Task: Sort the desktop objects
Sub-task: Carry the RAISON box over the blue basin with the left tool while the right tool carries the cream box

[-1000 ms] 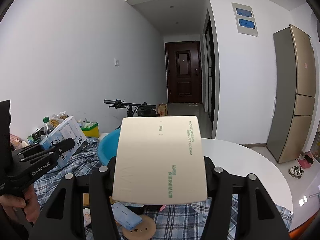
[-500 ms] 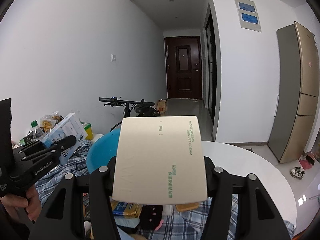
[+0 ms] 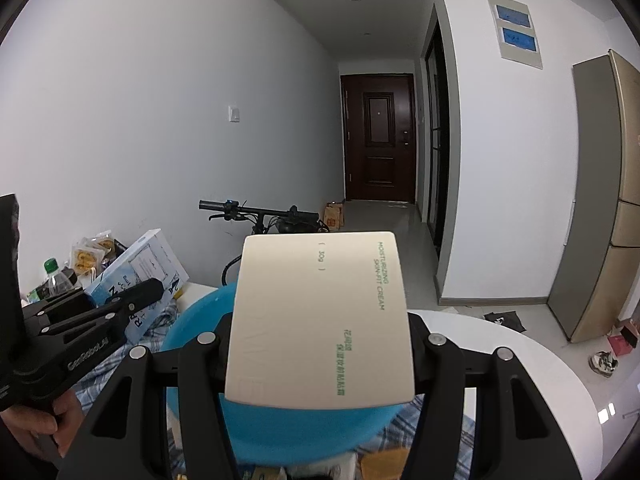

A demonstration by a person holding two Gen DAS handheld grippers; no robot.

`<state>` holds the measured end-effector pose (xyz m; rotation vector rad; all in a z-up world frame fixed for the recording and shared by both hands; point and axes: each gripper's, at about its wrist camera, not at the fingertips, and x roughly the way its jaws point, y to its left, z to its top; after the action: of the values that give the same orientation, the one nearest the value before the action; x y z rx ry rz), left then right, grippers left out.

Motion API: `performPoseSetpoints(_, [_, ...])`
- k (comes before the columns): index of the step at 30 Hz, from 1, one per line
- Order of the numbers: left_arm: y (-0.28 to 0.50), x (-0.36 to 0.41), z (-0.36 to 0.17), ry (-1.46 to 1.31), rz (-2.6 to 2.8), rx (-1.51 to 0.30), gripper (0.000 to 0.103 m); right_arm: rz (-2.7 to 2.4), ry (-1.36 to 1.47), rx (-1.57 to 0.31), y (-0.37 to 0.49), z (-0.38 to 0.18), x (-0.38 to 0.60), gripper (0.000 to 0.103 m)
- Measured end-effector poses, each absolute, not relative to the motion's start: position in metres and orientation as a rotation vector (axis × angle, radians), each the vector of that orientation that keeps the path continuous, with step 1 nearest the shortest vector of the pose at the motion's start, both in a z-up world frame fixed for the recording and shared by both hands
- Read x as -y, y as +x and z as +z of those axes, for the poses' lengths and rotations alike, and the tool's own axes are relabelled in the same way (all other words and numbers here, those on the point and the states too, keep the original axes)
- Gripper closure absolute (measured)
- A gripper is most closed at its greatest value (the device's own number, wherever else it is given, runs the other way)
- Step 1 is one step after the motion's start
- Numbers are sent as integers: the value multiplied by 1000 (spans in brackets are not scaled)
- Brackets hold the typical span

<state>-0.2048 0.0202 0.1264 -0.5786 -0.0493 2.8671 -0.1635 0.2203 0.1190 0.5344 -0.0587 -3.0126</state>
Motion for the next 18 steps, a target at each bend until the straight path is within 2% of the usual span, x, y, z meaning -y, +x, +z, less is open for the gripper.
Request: performPoseSetpoints(18, [-283, -15, 117, -614, 2847, 164, 79, -3053, 527, 156, -225, 118, -241, 47])
